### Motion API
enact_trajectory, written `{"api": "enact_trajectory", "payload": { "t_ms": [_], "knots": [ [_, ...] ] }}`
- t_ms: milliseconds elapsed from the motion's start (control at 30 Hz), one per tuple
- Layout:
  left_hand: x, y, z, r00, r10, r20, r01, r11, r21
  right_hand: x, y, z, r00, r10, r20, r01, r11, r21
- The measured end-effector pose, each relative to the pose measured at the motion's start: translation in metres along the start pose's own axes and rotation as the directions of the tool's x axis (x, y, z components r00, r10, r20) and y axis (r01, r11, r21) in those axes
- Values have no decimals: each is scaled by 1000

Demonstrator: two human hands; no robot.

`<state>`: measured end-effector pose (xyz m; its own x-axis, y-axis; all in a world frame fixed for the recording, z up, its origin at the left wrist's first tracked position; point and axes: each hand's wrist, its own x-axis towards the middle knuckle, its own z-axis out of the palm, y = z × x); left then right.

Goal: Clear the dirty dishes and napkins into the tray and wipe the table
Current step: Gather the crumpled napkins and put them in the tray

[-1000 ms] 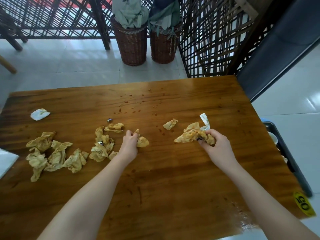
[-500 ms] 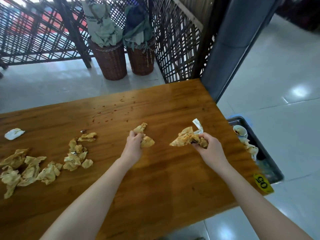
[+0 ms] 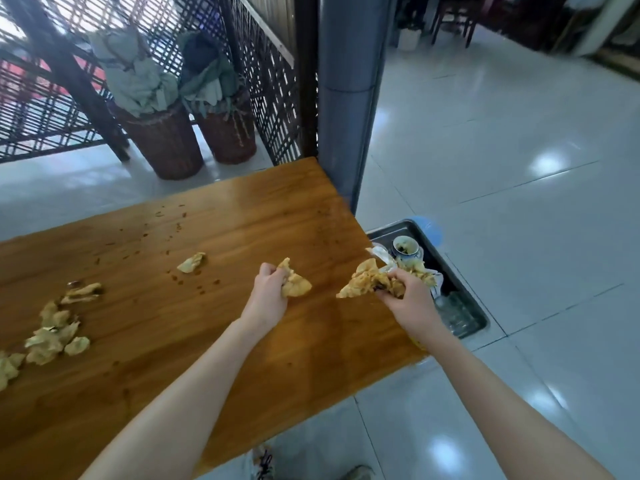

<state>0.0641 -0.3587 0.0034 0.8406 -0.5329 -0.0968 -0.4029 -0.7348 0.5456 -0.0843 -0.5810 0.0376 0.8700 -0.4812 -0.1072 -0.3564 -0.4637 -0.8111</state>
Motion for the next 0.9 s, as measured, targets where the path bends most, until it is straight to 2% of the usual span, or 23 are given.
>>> {"api": "enact_trajectory", "payload": {
  "t_ms": [267, 500, 700, 833, 900],
  "knots": [
    [25, 72, 47, 994, 101, 42, -101, 995, 0, 0, 47, -59, 998, 43, -51, -40, 998, 53],
    [73, 128, 95, 986, 142, 85, -139, 989, -45, 23, 94, -103, 987, 110, -113, -109, 994, 18],
    [128, 164, 133, 981, 167, 103, -159, 984, -79, 67, 134, -135, 981, 164, -103, -166, 986, -10],
    [165, 180, 154, 980, 143, 137, -132, 988, -86, 102, 160, -143, 961, 270, -64, -275, 958, -86],
    [180, 185, 167, 975, 150, 166, -137, 987, -86, 120, 174, -144, 958, 282, -39, -285, 954, -91]
  ]
}}
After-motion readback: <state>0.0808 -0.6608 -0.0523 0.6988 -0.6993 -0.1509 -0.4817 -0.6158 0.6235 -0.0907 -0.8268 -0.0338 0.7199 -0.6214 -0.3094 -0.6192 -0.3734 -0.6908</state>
